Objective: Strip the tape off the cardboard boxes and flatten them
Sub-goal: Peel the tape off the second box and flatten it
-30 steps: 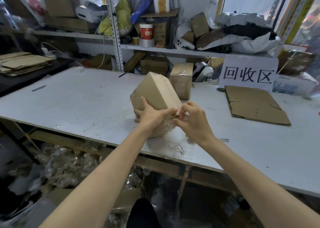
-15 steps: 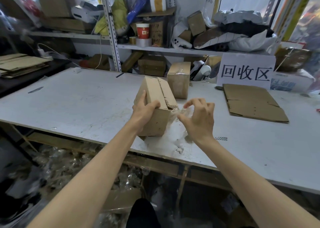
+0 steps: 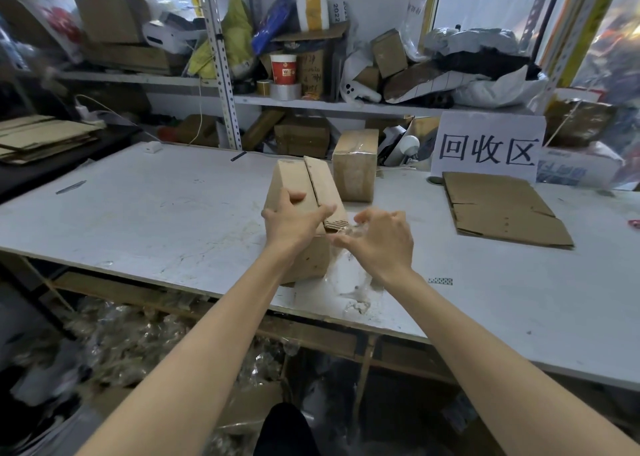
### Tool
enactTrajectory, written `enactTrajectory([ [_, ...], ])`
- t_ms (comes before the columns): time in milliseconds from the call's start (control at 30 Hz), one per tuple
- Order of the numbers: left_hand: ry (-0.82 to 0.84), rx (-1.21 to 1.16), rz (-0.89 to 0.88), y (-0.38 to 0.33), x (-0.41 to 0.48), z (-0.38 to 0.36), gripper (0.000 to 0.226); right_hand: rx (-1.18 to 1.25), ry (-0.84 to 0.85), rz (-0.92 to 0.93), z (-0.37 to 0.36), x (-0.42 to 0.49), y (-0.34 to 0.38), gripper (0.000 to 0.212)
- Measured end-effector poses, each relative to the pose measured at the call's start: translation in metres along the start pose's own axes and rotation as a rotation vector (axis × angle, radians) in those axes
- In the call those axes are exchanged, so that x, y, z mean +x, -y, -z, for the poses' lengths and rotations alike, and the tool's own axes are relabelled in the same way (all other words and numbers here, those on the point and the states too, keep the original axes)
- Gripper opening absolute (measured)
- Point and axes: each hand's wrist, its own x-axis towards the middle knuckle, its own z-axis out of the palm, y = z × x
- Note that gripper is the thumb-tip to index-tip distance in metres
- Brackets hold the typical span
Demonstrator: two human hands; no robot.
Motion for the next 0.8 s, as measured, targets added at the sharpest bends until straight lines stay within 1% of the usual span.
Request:
enactTrajectory([
  [33,-0.022,0.029,-0.02,0.0,-0.002,-0.002,0.063,0.057,0.039,0.014,-0.001,-0.002,-0.001,0.052],
  [67,-0.043,0.055,-0.043,0.0,-0.003,-0.002,0.069,0.102,0.073,0.046,-0.001,-0.003,-0.001,0.04],
  [133,-0.054,0.056,-0.071,0.002,-0.001,0.0,0.074,0.147,0.122,0.11,0.002,-0.001,-0.002,0.018],
  [167,-0.04,0.034,-0.076,0.004,0.001,0.003,0.074,0.188,0.143,0.118,0.006,0.001,-0.005,0.015],
  [267,0.031,-0.055,-0.074,0.01,0.006,0.013,0.068,0.29,0.183,0.08,0.021,0.006,-0.016,0.022],
  [367,0.074,-0.149,-0.028,0.012,0.008,0.015,0.061,0.342,0.129,0.104,0.03,0.007,-0.019,0.019],
  [433,0.095,-0.162,0.007,0.01,0.01,0.012,0.056,0.371,0.097,0.117,0.035,0.011,-0.02,0.021],
  [533,0.132,-0.132,0.02,0.006,0.014,0.01,0.054,0.42,0.109,0.081,0.038,0.014,-0.025,0.023],
  [600,0.151,-0.13,0.037,0.006,0.016,0.011,0.054,0.347,0.085,0.108,0.039,0.015,-0.031,0.023],
  [700,0.163,-0.184,0.075,0.008,0.018,0.021,0.052,0.207,-0.072,0.143,0.048,0.022,-0.045,0.023],
  [800,0.197,-0.177,0.06,0.01,0.018,0.026,0.052,0.168,-0.162,0.153,0.058,0.025,-0.051,0.013],
])
